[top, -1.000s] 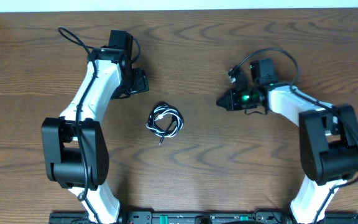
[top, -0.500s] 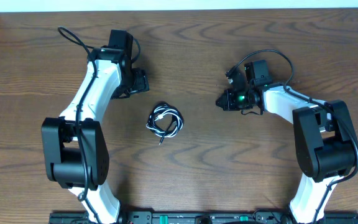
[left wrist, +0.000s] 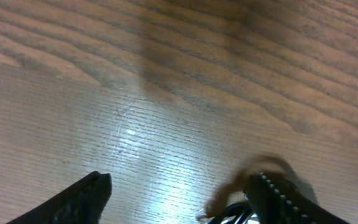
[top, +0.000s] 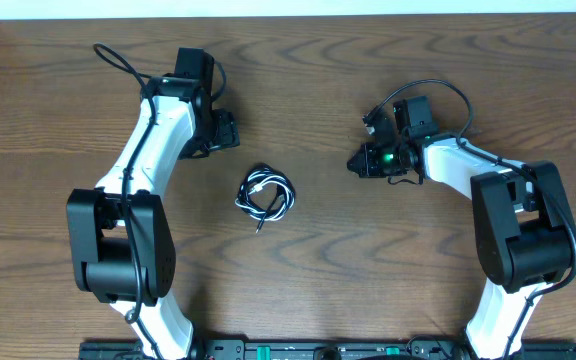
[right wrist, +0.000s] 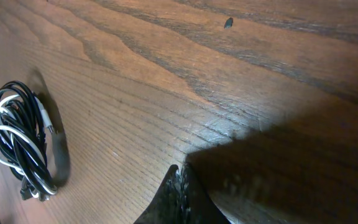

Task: Untangle cables
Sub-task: 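Lower the left gripper onto the left side of the cable bundle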

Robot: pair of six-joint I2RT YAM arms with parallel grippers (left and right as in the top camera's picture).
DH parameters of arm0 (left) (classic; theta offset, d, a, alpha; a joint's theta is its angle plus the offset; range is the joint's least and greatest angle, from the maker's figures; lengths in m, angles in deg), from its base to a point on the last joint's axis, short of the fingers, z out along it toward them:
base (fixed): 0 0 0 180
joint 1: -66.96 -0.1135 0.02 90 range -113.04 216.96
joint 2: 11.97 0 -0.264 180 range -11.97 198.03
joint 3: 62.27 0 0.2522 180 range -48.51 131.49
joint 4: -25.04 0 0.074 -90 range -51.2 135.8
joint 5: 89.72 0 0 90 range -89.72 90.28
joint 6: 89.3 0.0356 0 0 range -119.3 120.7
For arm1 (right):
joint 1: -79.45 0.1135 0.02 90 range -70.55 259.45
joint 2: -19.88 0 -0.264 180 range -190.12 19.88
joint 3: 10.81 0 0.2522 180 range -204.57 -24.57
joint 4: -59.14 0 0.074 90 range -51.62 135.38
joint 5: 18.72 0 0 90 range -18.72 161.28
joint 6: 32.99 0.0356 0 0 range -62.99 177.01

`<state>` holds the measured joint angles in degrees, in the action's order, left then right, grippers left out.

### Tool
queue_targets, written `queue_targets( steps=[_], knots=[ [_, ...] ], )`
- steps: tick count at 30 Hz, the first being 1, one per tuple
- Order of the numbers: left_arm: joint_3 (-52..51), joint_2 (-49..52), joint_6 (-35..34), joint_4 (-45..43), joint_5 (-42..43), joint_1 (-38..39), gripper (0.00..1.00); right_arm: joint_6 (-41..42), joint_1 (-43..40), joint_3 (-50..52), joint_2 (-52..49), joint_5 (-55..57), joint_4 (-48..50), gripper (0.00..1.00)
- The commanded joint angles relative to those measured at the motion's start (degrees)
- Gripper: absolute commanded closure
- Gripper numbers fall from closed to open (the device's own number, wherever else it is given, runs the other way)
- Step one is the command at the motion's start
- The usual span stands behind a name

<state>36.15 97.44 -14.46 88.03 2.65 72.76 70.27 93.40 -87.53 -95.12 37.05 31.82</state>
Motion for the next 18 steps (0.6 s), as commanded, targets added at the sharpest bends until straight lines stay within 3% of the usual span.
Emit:
queue_targets(
  steps=[1, 3, 12, 18],
  knots=[
    [-0.13, 0.13, -0.22, 0.17, -0.92, 0.17, 0.64, 0.68, 0.07, -0.35, -0.76, 3.26, -0.15, 0.99],
    [-0.13, 0.13, -0.22, 0.2, -0.92, 0.17, 0.91, 0.68, 0.07, -0.35, -0.76, 3.26, -0.13, 0.98],
    [-0.13, 0.22, -3.61, 0.61, -2.99, 0.0, 0.92, 1.07, 0.07, -0.35, -0.76, 3.28, -0.37, 0.92],
    [-0.13, 0.96, -7.8, 1.53, -4.96, 0.02, 0.83, 1.09, 0.02, -0.35, -0.76, 3.28, -0.33, 0.87]
  ],
)
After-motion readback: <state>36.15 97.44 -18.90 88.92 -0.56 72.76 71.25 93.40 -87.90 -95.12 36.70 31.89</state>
